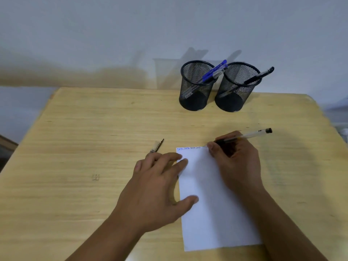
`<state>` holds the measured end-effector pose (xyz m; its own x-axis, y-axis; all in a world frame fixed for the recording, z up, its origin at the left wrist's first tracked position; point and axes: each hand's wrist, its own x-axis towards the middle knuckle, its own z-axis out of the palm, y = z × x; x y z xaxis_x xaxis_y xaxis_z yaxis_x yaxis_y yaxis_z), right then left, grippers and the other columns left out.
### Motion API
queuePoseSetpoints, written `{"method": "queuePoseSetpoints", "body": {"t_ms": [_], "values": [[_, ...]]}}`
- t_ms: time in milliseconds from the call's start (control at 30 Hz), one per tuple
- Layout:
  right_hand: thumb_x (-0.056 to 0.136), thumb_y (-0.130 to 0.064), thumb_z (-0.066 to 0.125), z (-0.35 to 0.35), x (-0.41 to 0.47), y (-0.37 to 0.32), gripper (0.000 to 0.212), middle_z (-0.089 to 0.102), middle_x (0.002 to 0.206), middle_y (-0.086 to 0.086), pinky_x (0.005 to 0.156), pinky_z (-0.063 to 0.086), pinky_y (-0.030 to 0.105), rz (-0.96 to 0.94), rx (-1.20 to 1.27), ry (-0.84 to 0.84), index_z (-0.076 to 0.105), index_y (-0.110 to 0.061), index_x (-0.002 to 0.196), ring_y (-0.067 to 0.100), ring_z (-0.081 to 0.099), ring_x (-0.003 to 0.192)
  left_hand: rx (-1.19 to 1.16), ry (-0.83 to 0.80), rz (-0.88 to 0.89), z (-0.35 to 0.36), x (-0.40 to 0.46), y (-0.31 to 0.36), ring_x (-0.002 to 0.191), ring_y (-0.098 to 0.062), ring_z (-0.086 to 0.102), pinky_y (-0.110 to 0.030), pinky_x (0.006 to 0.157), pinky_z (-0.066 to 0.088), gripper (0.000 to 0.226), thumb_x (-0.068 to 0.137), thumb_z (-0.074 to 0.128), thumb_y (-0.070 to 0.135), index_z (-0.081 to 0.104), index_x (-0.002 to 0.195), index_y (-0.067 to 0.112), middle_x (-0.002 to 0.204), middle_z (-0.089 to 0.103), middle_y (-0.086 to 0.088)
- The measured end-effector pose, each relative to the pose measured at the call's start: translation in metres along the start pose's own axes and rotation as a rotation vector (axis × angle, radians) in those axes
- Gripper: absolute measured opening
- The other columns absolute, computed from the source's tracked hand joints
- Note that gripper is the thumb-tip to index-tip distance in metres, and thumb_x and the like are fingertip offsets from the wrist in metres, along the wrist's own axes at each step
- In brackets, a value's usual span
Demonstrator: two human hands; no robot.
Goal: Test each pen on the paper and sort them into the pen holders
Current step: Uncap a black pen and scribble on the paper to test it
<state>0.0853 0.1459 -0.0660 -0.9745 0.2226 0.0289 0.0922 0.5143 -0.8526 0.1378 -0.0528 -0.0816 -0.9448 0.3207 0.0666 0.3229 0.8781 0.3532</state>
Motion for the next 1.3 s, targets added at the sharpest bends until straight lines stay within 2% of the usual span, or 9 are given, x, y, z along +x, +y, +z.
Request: {"method": "queuePoseSetpoints", "body": {"t_ms": [333,600,800,1300], "values": [[0.085,-0.024,0.072,0.0032,0.0033,0.0003,0.008,0.066,0.069,-0.017,0.056,0.039,-0.001,-0.023,-0.066,0.016,0.065,-0.019,0.083,-0.015,0.06,0.07,0.015,0.015,-0.008,0.0007,0.001,0.0007,0.126,-0.016,0.035,-0.038,0.095,0.037,0.073,0.074,0.054,0.076,0.055,0.132,0.031,0.14,0.047,0.013],[0.084,-0.026,0.072,0.0053,0.0036,0.0001,0.009,0.068,0.069,-0.015,0.057,0.042,0.001,-0.013,-0.072,0.013,0.064,-0.022,0.081,-0.009,0.064,0.072,0.021,0.009,-0.008,0.0006,0.0012,0.0007,0.127,-0.014,0.034,-0.033,0.094,0.029,0.075,0.073,0.055,0.077,0.054,0.134,0.032,0.141,0.045,0.014],[0.084,-0.021,0.072,0.0052,0.0009,-0.0002,0.009,0.068,0.066,-0.014,0.054,0.041,0.002,-0.026,-0.058,0.002,0.064,-0.018,0.082,-0.007,0.064,0.067,0.007,0.011,-0.008,-0.0002,0.0008,0.0019,0.127,-0.015,0.036,-0.037,0.097,0.032,0.074,0.073,0.055,0.076,0.055,0.133,0.031,0.14,0.045,0.013],[0.085,-0.023,0.071,0.0056,0.0013,-0.0013,0.009,0.067,0.067,-0.015,0.054,0.04,0.002,-0.033,-0.084,0.027,0.064,-0.018,0.084,-0.007,0.064,0.07,0.007,0.03,-0.005,0.0007,0.0018,0.0016,0.124,-0.017,0.038,-0.04,0.096,0.036,0.074,0.072,0.057,0.074,0.057,0.132,0.03,0.139,0.048,0.012]]}}
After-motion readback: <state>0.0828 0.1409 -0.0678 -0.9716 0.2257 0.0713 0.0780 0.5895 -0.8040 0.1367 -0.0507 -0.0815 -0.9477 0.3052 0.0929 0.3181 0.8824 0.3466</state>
